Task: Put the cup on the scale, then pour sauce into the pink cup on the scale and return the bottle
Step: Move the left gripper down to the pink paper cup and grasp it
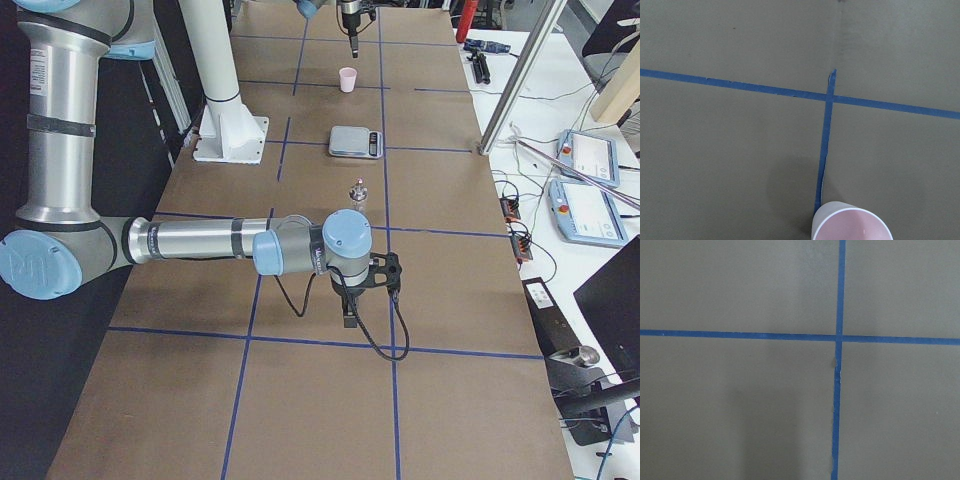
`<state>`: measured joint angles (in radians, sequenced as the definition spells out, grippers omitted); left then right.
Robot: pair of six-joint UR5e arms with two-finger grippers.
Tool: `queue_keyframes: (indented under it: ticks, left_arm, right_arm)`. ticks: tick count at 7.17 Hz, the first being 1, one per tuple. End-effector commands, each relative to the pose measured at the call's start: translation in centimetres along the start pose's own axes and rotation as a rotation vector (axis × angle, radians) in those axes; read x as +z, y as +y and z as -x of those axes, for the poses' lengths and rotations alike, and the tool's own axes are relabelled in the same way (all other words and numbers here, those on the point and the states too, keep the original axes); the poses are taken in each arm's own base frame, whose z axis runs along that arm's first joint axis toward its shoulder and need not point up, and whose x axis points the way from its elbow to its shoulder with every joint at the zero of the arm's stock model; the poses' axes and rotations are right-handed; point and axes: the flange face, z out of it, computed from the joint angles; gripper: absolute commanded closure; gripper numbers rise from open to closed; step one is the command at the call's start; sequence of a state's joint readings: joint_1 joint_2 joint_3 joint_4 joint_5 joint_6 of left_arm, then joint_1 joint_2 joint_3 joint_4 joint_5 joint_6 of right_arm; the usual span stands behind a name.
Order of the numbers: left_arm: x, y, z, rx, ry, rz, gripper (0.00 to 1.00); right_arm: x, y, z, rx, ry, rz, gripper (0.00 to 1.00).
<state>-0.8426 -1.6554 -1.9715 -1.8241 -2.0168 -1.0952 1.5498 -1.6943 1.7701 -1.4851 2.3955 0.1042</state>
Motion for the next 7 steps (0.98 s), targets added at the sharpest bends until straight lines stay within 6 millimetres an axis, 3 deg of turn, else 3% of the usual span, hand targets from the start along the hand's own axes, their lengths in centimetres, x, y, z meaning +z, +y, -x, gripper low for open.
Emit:
queue_keyframes:
  ticks: [1, 7]
  left_arm:
    - [2.2, 0.8, -0.4, 0.023, -0.011, 0.03, 0.0]
    - [4.5, 0.9, 0.2, 0.021, -0.042, 0.056, 0.0]
  right_arm:
    - [0.0, -0.1, 0.1, 0.002, -0.001, -0.001, 0.0]
    - [-0.2, -0.2, 0.2, -0.005, -0.001, -0.004, 0.0]
